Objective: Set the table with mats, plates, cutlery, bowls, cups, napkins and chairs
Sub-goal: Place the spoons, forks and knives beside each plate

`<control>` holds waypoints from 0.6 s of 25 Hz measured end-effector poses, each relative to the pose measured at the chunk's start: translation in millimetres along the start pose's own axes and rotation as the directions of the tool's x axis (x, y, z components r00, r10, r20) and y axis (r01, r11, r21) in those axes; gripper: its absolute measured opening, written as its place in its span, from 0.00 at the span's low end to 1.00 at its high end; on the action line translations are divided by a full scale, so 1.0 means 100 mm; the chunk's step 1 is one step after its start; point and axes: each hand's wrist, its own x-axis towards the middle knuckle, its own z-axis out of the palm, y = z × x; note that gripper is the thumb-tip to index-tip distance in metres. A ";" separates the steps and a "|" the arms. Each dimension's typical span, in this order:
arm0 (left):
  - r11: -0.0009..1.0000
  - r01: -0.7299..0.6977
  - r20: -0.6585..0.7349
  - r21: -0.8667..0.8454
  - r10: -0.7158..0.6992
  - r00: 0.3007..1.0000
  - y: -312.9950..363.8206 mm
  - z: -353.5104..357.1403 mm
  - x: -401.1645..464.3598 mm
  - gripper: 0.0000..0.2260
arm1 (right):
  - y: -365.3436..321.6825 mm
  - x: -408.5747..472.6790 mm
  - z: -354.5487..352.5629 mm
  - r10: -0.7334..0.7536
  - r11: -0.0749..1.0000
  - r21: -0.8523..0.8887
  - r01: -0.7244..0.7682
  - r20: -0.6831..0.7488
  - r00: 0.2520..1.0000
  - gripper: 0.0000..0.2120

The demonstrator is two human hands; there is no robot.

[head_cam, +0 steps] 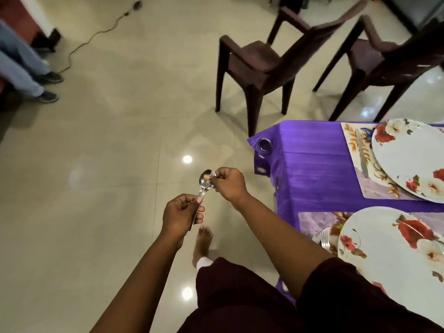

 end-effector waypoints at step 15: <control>0.916 -0.325 0.386 0.235 0.219 0.896 2.29 0.66 2.76 0.04 | -1.44 2.27 -0.60 0.194 0.929 0.368 -0.028 -0.420 0.886 0.14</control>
